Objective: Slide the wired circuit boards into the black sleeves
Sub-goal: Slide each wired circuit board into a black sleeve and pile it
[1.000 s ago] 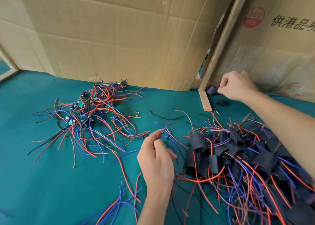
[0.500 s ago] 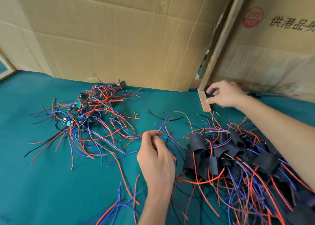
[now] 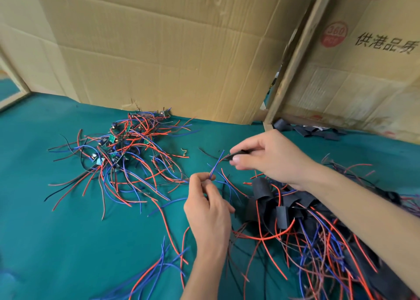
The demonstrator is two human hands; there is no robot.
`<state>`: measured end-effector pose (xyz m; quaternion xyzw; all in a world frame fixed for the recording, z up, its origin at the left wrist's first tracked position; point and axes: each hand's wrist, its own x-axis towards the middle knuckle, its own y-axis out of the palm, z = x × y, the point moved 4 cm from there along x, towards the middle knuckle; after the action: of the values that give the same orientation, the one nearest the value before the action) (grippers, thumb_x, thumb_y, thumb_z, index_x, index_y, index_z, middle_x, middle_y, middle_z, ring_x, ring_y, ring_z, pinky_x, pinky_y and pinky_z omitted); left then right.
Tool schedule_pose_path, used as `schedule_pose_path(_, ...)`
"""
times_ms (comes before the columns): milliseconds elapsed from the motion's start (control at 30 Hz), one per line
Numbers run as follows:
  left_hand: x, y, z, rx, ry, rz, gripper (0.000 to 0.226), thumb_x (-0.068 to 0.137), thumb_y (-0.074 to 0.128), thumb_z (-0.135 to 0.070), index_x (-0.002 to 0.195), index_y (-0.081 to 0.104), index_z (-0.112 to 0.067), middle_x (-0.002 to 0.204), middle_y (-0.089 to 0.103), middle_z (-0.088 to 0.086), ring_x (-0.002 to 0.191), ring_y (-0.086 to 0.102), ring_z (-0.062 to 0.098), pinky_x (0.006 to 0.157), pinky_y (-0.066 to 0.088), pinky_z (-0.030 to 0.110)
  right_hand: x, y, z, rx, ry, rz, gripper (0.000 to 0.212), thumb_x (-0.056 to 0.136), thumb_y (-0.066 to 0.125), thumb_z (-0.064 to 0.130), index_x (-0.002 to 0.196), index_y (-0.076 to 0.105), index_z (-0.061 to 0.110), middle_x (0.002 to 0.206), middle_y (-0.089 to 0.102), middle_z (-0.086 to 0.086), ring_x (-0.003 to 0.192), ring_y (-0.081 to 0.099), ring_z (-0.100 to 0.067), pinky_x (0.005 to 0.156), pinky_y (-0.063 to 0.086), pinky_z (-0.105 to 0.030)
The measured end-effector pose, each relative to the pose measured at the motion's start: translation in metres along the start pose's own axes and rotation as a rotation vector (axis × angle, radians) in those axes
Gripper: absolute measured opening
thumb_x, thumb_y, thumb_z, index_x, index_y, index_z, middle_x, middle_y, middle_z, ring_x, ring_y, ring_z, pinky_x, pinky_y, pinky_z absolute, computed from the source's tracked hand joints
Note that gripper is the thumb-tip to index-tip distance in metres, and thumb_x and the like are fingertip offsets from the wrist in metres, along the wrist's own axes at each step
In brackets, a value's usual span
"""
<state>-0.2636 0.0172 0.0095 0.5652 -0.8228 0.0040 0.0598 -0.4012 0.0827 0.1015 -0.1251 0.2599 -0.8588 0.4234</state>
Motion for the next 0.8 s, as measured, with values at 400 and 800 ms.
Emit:
schedule_pose_path(400, 0.001, 0.001, 0.002, 0.002, 0.009, 0.019, 0.023, 0.1, 0.042, -0.01, 0.088, 0.053, -0.025, 0.05, 0.053, 0.004, 0.039, 0.06, 0.018, 0.046, 0.039, 0.023, -0.009, -0.01, -0.007, 0.357, 0.115, -0.081, 0.019, 0.092, 0.068, -0.005, 0.105, 0.076, 0.006, 0.099, 0.078, -0.015, 0.094, 0.078, -0.028, 0.083, 0.063, -0.033)
schedule_pose_path(800, -0.001, 0.001, -0.001, -0.013, 0.038, 0.054, 0.027, 0.097, 0.045, -0.002, 0.084, 0.056, -0.023, 0.053, 0.048, -0.003, 0.039, 0.059, 0.02, 0.045, 0.04, 0.02, -0.005, 0.001, -0.004, 0.556, 0.266, 0.114, 0.026, 0.09, 0.068, -0.004, 0.114, 0.07, 0.007, 0.103, 0.077, -0.02, 0.093, 0.076, -0.031, 0.073, 0.062, -0.035)
